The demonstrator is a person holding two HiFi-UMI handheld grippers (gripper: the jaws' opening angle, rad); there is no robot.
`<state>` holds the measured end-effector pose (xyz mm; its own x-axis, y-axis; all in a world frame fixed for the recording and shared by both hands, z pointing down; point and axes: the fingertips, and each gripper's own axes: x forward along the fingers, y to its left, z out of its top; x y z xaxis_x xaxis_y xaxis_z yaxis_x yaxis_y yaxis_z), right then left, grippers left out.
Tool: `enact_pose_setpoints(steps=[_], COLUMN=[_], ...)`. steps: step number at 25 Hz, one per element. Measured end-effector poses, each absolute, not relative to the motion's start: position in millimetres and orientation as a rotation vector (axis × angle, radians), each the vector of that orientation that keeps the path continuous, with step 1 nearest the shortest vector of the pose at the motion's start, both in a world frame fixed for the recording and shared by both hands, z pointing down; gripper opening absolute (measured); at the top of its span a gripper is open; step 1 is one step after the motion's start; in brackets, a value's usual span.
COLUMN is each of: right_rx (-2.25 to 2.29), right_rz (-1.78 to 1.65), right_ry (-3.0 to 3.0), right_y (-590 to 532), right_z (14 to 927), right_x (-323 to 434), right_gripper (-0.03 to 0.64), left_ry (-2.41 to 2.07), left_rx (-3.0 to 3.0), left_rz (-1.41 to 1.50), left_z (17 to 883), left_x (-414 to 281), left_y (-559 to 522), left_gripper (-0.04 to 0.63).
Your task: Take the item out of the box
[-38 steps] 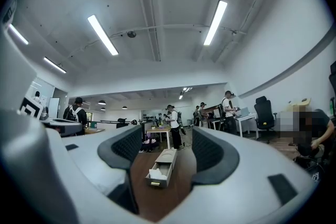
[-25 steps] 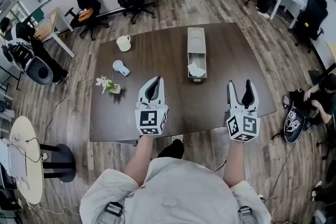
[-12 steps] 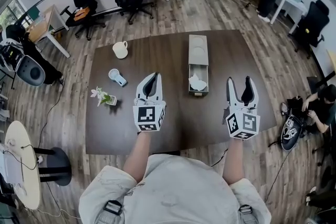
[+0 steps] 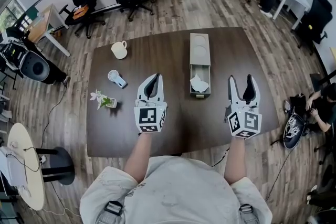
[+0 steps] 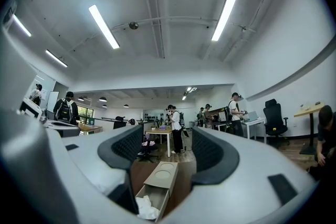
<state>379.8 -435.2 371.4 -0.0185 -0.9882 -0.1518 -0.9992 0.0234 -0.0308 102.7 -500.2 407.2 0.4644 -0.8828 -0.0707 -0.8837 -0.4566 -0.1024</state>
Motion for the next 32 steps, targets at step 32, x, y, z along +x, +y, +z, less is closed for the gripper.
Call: enact_pose_setpoints(steps=[32], right_rx=[-2.095], right_rz=[-0.22], right_ry=[2.641], right_y=[-552.6], right_z=[512.3], right_x=[323.2], right_gripper=[0.252], left_ry=[1.606], left_rx=[-2.767], left_rz=[-0.28], left_z=[542.0], left_x=[87.1], left_y=[-539.6], left_gripper=[0.002])
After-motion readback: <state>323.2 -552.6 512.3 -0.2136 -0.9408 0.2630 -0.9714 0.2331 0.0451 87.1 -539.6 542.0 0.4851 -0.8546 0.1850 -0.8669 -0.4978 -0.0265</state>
